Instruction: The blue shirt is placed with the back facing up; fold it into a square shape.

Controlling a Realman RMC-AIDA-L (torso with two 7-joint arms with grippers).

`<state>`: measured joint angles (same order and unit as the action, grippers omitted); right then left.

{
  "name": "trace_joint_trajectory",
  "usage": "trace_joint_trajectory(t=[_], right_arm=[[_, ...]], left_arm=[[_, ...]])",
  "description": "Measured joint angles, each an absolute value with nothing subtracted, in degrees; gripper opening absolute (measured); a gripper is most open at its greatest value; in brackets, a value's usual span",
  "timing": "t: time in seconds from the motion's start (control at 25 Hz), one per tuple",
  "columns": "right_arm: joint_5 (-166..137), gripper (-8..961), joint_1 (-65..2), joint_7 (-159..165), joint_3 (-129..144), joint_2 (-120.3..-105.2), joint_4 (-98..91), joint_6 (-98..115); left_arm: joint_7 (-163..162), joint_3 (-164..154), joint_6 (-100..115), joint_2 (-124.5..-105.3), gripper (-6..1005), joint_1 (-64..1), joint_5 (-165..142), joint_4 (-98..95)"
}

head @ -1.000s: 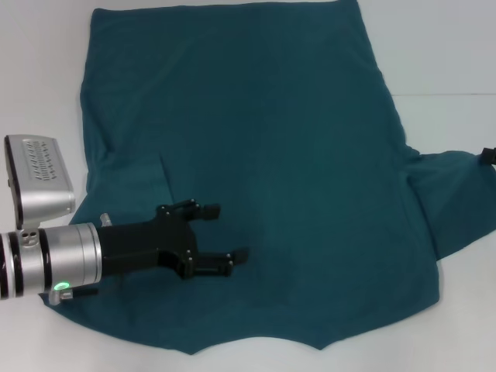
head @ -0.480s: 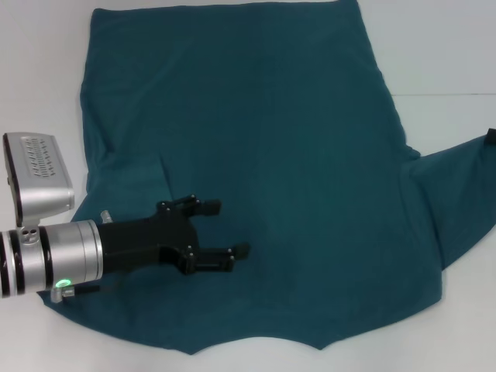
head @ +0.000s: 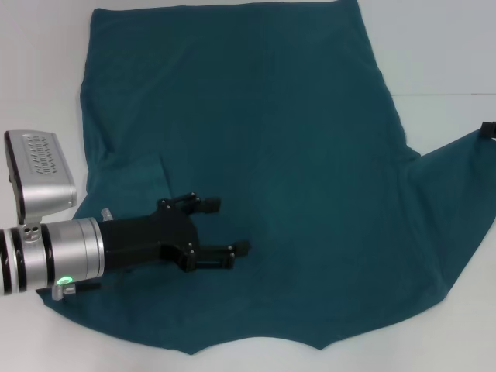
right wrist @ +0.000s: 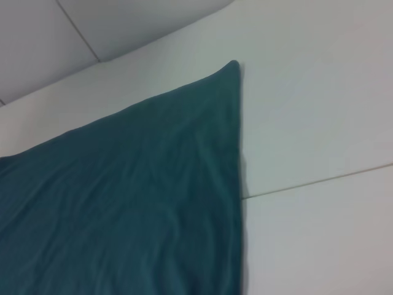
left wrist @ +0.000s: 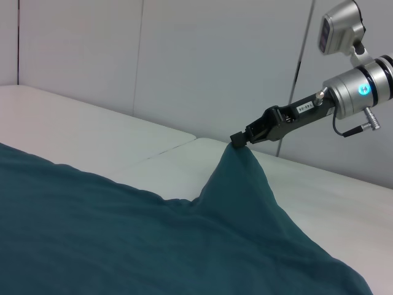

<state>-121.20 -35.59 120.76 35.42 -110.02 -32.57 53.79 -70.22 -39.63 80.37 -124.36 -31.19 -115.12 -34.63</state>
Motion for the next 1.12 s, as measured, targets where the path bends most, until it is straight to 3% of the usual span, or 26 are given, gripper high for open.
trace_joint_trajectory(t=[0.72, 1.12], right_arm=[[-121.20, 27, -40.92, 121.72, 43.04, -110.61, -32.21, 55.47], [-121.23, 32, -44.54, 124.48, 49.99, -111.82, -31.91, 54.66]], left_arm=[[-70.36, -39.60, 79.37, -124.32, 950, -31.19, -114.42, -33.95], [-70.40, -39.36, 78.76, -124.27, 949, -31.14, -114.42, -33.92]])
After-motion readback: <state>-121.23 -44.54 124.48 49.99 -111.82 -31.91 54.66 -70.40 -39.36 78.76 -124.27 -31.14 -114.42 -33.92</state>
